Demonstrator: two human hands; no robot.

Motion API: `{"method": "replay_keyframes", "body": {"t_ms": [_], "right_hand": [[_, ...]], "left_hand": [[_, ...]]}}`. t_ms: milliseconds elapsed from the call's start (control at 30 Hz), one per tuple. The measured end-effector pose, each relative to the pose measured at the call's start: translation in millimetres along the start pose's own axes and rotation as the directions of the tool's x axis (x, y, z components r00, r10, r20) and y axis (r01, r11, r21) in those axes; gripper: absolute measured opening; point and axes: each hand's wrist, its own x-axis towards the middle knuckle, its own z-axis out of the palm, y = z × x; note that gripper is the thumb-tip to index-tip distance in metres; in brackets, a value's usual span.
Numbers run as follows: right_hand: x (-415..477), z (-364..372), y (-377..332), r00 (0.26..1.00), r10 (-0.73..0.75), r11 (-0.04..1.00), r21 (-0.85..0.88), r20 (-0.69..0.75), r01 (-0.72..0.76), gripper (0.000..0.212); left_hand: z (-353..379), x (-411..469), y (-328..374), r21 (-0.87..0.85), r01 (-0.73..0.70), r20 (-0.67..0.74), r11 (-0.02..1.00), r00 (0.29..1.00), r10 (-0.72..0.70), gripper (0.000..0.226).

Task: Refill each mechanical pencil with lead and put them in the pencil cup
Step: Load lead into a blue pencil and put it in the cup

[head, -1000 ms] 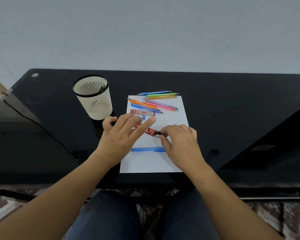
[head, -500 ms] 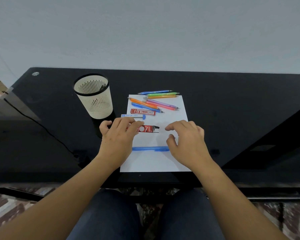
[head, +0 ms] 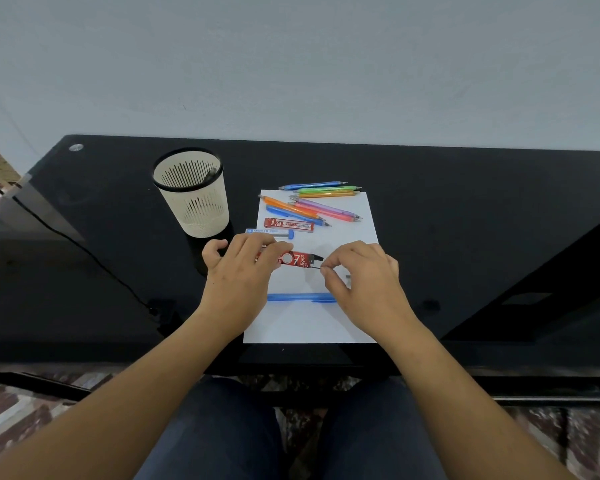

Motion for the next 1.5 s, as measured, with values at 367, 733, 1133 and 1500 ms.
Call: {"method": "replay_keyframes", "body": {"t_ms": [367,733,1133,1500], "right_hand": [[-1.8,3.9,4.1,0.996,-0.036,0.998,-0.052,-0.087,0.032,0.016],[-2.5,1.3,7.8,0.981,-0.008,1.000,-0.016,-0.194,0.005,0.006],[-3.8,-1.3,5.3,0.977,0.053,0.999,0.019,-0.206,-0.050,0.002],[1.7,-0.3,1.8,0.973,0.055,0.997,-0.041,-0.224,-0.066,0.011]], "left_hand": [[-0.4,-1.5,0.4,0.009,0.043,0.060,0.999,0.997,-0.043,0.053],[-4.6,-0.7,-0.8,0.055,0.198,0.238,0.979,0.949,-0.205,0.051],[-5.8,1.1,4.1,-0.166,0.386,0.173,0.908,0.918,-0.358,0.029],[-7.5,0.2,0.8,-0.046,-0.019,0.157,0.999,0.987,0.026,0.065]]}}
